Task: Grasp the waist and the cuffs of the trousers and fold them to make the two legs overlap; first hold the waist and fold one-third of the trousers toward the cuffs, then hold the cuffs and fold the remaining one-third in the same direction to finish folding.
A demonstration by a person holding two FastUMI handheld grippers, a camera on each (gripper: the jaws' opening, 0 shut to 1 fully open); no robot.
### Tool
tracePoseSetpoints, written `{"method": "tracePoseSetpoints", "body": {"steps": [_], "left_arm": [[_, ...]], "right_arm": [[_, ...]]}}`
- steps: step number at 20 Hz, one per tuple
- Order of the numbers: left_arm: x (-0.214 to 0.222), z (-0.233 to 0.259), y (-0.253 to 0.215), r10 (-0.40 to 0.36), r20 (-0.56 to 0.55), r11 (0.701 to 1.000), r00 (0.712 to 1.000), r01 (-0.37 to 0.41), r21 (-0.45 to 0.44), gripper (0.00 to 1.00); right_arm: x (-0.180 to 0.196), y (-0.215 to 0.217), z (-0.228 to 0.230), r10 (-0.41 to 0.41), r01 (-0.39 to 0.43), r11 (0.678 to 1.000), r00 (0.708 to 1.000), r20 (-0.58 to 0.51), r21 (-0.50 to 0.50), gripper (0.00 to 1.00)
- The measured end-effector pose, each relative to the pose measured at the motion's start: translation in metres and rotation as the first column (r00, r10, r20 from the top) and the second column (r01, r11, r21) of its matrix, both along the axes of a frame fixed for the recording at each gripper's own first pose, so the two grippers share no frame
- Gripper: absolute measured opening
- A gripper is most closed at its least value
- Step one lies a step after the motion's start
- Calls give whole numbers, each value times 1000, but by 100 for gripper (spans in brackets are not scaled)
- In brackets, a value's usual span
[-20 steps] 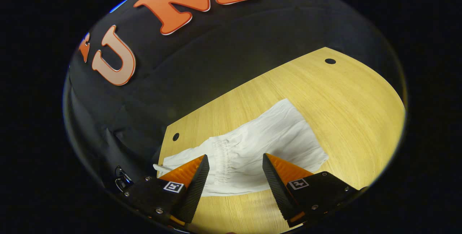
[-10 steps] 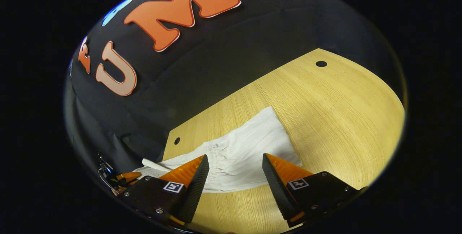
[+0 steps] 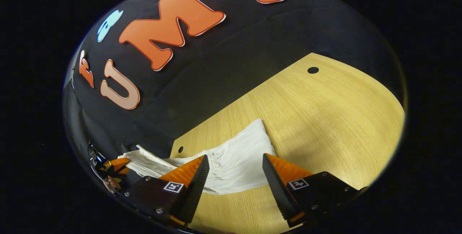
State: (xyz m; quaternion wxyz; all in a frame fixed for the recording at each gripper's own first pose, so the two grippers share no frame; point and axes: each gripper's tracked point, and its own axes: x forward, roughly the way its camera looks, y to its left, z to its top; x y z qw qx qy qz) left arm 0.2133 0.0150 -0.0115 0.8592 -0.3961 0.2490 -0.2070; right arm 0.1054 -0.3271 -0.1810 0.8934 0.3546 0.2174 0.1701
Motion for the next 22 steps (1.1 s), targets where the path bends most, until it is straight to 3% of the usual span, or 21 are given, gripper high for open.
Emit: {"method": "tracePoseSetpoints", "body": {"steps": [10,13,22], "left_arm": [[20,51,-126,-110,70,993,991,108,38,12],[25,48,-170,-149,61,987,987,145,69,12],[25,-1,-318,-272,-41,947,961,275,165,13]], "right_arm": [[-3,-59,-8,-38,38,999,999,11,-6,91],[-2,-74,-11,-45,46,998,999,14,-32,97],[-6,-122,-35,-44,44,998,999,-1,-40,98]]}}
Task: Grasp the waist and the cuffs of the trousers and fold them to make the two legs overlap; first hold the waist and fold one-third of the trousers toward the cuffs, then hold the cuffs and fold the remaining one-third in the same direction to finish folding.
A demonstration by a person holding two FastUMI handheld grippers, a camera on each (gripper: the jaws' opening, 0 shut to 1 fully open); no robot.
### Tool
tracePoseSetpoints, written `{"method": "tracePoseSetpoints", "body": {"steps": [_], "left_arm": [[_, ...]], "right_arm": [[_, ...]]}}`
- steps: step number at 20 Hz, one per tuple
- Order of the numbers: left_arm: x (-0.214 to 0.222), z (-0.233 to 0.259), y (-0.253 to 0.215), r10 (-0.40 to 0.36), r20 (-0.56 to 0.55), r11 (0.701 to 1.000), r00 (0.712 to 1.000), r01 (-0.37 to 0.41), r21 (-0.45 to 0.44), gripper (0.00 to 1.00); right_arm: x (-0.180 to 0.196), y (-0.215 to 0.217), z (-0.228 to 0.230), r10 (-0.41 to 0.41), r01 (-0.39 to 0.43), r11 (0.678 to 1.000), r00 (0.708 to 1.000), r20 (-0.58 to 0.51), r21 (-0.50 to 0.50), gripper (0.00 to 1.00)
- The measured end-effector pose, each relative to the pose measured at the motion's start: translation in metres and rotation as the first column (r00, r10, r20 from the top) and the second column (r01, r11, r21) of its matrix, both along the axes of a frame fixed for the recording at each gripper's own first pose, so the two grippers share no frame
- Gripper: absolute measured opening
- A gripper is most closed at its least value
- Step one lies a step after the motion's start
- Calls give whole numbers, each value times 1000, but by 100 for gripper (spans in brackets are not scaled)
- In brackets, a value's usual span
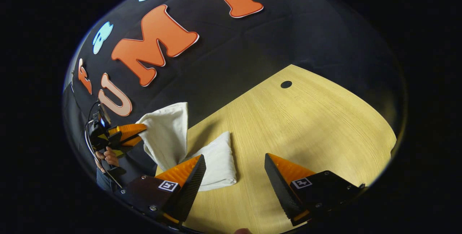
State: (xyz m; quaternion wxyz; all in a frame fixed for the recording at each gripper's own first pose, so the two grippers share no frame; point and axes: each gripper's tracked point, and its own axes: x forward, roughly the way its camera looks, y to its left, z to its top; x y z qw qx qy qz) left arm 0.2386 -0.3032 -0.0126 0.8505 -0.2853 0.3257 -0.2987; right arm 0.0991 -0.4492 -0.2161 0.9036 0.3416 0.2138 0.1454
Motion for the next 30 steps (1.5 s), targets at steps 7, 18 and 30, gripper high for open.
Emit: {"method": "tracePoseSetpoints", "body": {"steps": [7,18,30], "left_arm": [[-88,-83,-80,-253,-59,941,966,260,219,17],[-144,-49,-26,-252,149,913,956,184,364,100],[-146,70,137,47,601,878,798,-320,356,97]], "right_arm": [[7,-36,-26,-9,9,1000,999,-37,9,98],[10,-19,24,47,-43,998,996,79,-49,98],[-18,41,167,64,101,938,890,451,-332,98]]}}
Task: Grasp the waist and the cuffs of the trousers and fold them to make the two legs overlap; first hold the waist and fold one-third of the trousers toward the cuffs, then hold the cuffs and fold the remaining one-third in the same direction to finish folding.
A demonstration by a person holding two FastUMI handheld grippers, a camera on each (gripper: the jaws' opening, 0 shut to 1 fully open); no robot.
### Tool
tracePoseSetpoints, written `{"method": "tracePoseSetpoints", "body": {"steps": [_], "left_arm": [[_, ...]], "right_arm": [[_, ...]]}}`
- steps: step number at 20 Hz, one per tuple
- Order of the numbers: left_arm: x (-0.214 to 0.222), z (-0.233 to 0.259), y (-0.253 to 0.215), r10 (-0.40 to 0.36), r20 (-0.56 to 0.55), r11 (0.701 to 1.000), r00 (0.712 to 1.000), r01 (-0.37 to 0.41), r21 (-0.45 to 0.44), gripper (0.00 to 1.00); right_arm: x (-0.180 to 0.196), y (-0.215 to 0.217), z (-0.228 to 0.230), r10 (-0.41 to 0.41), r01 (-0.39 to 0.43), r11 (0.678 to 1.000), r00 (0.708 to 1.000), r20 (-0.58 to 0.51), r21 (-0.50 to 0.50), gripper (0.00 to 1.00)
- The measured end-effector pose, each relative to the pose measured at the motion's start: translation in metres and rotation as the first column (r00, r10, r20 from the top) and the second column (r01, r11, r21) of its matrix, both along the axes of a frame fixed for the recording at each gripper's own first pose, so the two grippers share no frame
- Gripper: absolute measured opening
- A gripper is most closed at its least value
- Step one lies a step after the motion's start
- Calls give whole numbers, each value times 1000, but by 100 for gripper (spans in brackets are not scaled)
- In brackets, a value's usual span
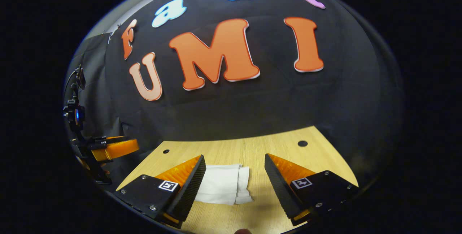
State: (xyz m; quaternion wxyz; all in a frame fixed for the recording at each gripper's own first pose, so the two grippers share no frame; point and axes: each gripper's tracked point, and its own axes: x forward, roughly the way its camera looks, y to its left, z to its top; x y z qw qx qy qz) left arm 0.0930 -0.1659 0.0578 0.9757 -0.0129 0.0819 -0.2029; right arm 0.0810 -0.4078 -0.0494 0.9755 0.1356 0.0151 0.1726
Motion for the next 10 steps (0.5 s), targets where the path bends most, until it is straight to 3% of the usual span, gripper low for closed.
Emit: {"method": "tracePoseSetpoints", "body": {"steps": [6,10], "left_arm": [[-34,43,29,122,222,992,967,-116,-40,98],[-54,63,45,156,294,988,943,-147,-55,95]], "right_arm": [[-19,33,51,-49,65,993,986,161,-96,98],[-31,49,63,-44,76,988,973,229,-133,98]]}}
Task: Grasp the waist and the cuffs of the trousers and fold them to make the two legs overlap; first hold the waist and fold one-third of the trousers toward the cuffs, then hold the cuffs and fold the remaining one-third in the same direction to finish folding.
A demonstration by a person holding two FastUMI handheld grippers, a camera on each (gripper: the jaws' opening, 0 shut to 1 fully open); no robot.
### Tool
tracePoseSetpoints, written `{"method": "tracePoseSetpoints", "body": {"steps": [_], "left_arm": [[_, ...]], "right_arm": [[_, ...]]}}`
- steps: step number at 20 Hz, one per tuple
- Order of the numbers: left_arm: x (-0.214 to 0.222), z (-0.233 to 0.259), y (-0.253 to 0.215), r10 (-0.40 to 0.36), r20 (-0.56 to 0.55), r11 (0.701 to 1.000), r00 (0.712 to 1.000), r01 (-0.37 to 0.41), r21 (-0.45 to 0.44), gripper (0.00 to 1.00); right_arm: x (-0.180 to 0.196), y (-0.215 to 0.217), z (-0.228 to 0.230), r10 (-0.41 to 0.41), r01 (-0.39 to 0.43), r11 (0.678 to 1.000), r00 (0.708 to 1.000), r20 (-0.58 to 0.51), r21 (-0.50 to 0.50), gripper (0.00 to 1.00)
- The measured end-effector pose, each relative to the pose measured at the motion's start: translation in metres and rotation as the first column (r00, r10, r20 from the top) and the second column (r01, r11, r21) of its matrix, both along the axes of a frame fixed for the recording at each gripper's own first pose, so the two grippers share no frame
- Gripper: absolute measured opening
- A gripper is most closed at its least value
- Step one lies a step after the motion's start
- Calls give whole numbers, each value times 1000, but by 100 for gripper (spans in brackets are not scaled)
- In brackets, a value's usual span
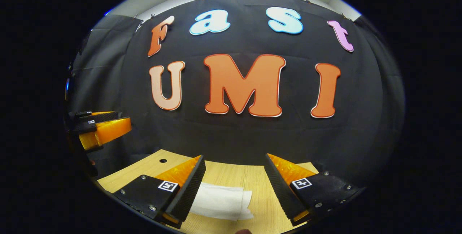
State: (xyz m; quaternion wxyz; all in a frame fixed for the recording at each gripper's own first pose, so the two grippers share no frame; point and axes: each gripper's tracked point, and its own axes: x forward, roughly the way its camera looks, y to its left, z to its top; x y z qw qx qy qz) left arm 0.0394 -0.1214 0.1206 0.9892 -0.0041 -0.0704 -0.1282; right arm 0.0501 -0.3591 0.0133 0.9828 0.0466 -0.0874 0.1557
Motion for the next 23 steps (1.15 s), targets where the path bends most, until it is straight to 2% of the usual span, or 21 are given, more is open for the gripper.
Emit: {"method": "tracePoseSetpoints", "body": {"steps": [1,5,7,9,12,13,15,18,23], "left_arm": [[-2,0,4,4,8,1000,1000,-4,-10,100],[3,1,4,-23,46,998,999,25,-60,99],[4,4,5,-14,58,998,998,18,-57,96],[7,7,5,-7,59,999,998,10,-38,99],[25,15,0,-8,47,1000,999,9,-17,96],[29,19,-6,-19,42,999,999,21,-24,100],[31,37,-13,-35,65,998,997,38,-49,97],[28,61,-17,-17,126,999,992,20,-25,100],[22,45,-24,-30,89,998,996,35,-47,97]], "right_arm": [[-2,4,1,0,0,1000,1000,3,-11,98],[-1,9,-3,7,-7,1000,1000,-16,-7,99],[2,4,-4,1,-1,1000,1000,-22,3,99],[5,-2,-1,-10,11,1000,1000,-21,14,99],[14,-9,6,-22,23,999,999,-29,22,99],[14,-12,8,-22,23,999,999,-29,28,99],[18,-15,11,-11,13,999,999,-42,38,99],[18,-30,30,-31,30,998,999,9,60,99],[15,-44,27,-58,57,998,998,16,41,99]]}}
